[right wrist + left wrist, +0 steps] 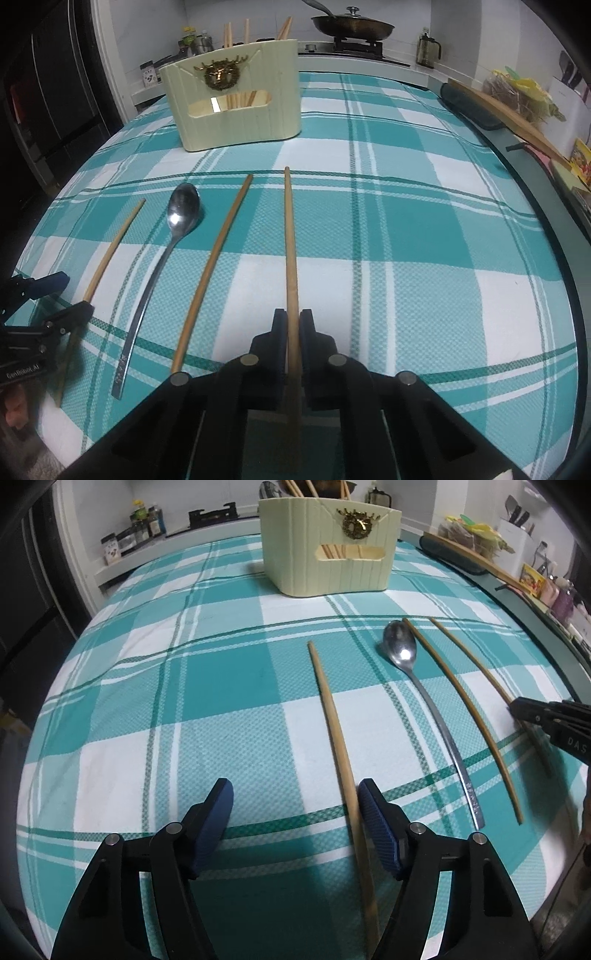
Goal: Organize utensils
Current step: 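Close the right gripper on a wooden chopstick while the left gripper grasps another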
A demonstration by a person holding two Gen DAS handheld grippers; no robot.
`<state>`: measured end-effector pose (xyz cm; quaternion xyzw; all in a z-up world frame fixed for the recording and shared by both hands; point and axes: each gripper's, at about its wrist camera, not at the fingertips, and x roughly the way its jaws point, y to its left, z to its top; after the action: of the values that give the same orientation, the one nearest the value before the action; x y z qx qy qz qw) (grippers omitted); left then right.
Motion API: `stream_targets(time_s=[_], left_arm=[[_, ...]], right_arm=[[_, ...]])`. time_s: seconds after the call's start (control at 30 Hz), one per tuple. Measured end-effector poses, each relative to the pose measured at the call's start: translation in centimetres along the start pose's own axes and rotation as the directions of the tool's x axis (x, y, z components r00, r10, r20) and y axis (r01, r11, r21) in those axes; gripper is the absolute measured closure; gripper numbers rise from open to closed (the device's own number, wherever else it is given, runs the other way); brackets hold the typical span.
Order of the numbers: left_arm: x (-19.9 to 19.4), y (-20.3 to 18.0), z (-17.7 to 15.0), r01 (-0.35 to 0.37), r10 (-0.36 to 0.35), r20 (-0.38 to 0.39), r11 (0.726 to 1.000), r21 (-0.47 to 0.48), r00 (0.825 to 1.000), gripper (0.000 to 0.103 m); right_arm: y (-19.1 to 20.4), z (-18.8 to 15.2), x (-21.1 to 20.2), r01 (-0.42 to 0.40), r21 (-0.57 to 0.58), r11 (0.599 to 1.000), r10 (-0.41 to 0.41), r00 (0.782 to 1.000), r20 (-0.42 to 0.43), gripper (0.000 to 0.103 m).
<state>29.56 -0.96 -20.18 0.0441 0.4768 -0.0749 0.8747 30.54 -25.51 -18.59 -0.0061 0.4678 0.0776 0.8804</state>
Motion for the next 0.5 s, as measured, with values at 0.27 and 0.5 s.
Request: stream_targets(time_s=[0.27, 0.5], left_arm=[[0.0, 1.3, -0.2, 0.039, -0.037, -0.039, 0.998, 0.054, 0.999, 0.02], [0.7, 1.3, 0.9, 0.096, -0.075, -0.134, 0.983, 0.155, 0.988, 0.015]], right_arm=[[-1.7, -1.1, -1.2, 0.028, -0.003, 1.0, -0.028, 0.998, -0.06, 0.095], [-2.2, -0.4, -0.9, -0.063, -0.061, 0.996, 0.051, 0.981, -0.186, 0.06]])
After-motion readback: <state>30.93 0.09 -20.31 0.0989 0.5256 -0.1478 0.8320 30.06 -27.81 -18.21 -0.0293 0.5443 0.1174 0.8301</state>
